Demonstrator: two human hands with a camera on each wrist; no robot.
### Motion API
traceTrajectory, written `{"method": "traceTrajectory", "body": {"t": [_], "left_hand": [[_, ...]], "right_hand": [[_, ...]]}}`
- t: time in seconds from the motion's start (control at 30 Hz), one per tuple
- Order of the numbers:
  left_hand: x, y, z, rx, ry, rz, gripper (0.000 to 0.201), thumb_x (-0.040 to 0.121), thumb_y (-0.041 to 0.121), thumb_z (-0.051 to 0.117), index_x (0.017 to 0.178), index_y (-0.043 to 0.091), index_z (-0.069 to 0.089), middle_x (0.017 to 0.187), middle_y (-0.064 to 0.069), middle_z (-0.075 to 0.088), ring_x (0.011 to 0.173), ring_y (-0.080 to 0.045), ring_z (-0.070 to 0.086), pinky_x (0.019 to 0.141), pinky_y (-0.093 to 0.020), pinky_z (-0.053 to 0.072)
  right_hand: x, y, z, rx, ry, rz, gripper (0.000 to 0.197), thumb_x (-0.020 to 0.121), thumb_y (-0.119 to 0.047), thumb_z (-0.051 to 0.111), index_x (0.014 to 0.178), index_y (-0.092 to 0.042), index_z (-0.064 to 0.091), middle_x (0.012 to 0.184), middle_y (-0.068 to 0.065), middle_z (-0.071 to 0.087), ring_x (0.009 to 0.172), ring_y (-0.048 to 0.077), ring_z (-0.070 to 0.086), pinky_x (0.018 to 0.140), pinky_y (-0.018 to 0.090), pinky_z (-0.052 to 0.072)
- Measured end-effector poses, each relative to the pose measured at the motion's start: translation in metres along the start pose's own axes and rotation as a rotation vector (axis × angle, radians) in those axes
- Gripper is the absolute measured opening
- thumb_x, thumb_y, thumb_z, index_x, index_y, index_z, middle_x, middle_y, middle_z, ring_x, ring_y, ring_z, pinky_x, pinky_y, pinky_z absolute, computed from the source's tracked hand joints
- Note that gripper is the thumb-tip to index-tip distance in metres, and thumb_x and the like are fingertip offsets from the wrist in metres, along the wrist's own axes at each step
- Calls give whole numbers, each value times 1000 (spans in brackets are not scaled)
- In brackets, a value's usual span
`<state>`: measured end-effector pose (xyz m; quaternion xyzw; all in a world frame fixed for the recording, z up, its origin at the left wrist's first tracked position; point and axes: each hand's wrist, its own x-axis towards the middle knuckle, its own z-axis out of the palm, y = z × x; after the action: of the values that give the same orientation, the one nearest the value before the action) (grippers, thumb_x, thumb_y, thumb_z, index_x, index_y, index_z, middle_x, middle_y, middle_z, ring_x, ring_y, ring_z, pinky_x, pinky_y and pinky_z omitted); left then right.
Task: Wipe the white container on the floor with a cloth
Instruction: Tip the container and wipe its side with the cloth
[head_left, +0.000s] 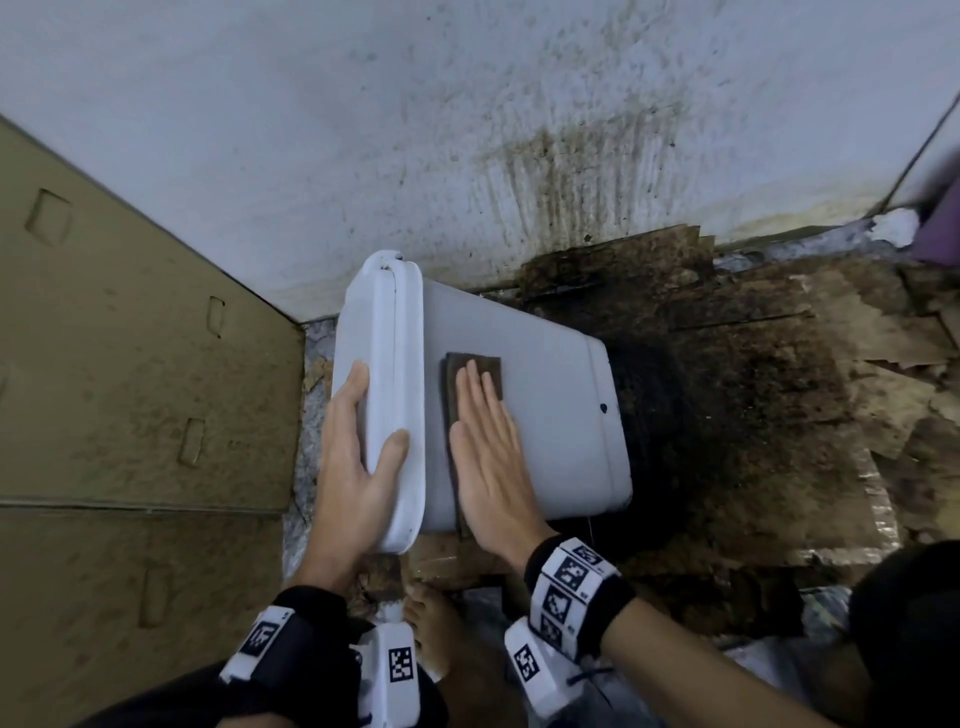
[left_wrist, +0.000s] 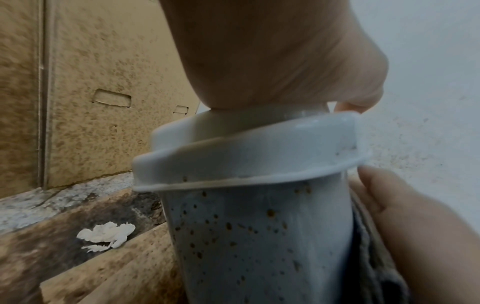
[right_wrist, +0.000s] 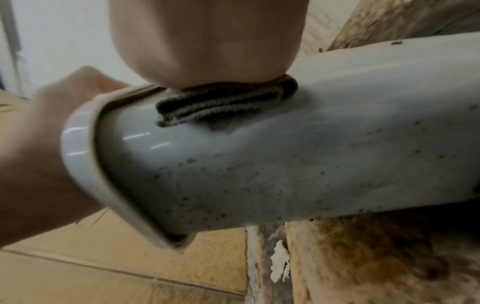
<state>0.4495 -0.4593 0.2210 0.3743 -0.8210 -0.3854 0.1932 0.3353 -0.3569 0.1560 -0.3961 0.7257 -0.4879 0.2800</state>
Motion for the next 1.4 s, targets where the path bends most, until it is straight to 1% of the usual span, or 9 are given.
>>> {"method": "traceTrajectory", "body": {"t": [0.2,0.37,0.53,0.63,0.8,0.9,1.0,1.27,1.4], "left_hand": [[0,1,2,-8,8,10,70,97,52,50,160,33,28,170,7,30,157,-9,27,128,-52,29],[0,-9,-6,-53,23,-40,76,96,51,52,163,23,30,169,6,33,156,-16,33,124,-57,33],[0,-9,-6,-71,20,-53,74,95,47,53,162,25,32,169,7,35,155,-15,35,123,-57,34],[1,-9,-5,-71,24,-51,74,95,48,53,162,25,32,169,7,34,155,-16,35,123,-58,34],[1,-4,-2,-37,10,-35,76,96,51,51,163,22,31,170,5,32,156,-15,33,125,-55,33],[1,-1,-2,-15,15,-27,76,95,50,50,162,19,32,170,2,33,156,-15,33,126,-53,32],[1,-3,-3,-6,33,-29,75,95,49,51,161,20,33,169,4,34,156,-16,33,125,-55,33],[0,-7,-6,-55,31,-75,73,93,49,53,161,28,33,168,10,34,154,-13,35,123,-57,34],[0,-1,-2,-46,31,-55,73,93,49,52,160,26,34,169,11,33,156,-12,33,125,-55,33]], "right_hand": [[-11,19,-9,-66,23,-97,57,110,-30,21,164,-25,3,171,-16,-3,157,2,-4,128,30,-1],[-19,72,-16,-125,62,0,58,110,-34,22,164,-23,3,172,-13,-5,158,4,-4,129,44,9],[-25,110,-25,-111,111,141,60,108,-43,11,162,-24,-6,170,-12,-13,156,2,-12,128,48,7],[-19,85,-14,-102,106,187,62,107,-42,11,161,-21,-11,170,-7,-18,155,2,-18,128,46,0],[-6,-3,5,-28,-25,-14,66,105,-46,3,163,-18,-10,170,-6,-18,153,1,-22,125,29,-14],[-7,-19,8,-37,-39,-102,62,108,-41,10,164,-18,-5,172,-6,-13,156,4,-17,127,32,-8],[-10,4,-2,-72,-33,-163,60,110,-38,19,164,-21,1,172,-10,-6,157,5,-8,129,36,0],[-20,109,-28,-121,94,118,61,109,-43,13,164,-22,0,171,-11,-9,157,3,-9,129,46,8],[-19,111,-27,-52,136,224,70,101,-54,7,163,-23,-4,170,-11,-11,155,-1,-14,128,43,1]]}}
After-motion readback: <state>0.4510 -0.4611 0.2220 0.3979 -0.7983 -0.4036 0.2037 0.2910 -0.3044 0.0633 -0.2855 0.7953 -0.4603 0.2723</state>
